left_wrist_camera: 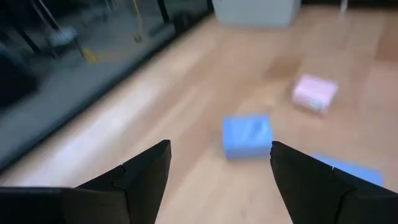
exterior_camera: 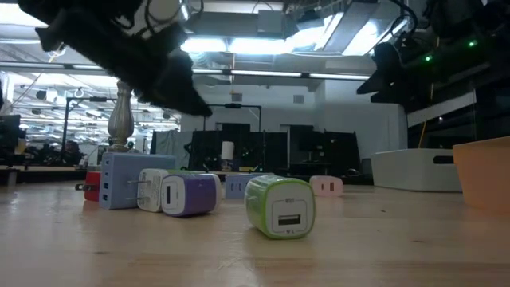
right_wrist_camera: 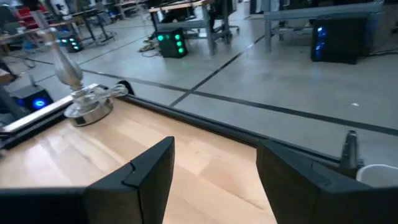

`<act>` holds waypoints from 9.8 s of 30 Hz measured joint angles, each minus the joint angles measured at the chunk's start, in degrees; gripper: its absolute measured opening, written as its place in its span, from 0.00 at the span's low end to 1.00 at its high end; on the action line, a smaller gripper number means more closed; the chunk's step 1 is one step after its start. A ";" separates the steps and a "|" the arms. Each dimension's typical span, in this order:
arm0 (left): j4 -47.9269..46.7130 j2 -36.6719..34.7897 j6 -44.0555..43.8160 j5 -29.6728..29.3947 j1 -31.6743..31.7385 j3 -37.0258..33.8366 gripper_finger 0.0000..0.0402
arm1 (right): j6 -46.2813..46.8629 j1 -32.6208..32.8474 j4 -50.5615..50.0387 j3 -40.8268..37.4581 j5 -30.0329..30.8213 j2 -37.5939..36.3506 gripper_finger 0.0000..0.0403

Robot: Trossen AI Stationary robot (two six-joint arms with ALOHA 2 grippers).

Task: Pick & Place Office items
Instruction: Put the bottom blue charger adapter into the orange bin, then put the red charger adapter into the orange bin

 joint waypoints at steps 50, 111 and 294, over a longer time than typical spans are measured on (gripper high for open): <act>-25.74 1.71 -33.74 36.23 -5.26 12.80 0.67 | 0.92 0.00 0.09 0.00 -2.57 0.00 0.56; -29.84 13.65 -4.33 25.88 -4.88 34.03 0.28 | -5.88 2.66 13.44 0.00 -13.82 0.00 0.56; -47.31 12.45 -58.53 28.97 -10.08 17.68 0.67 | -6.07 4.14 12.87 0.00 -23.58 0.00 0.56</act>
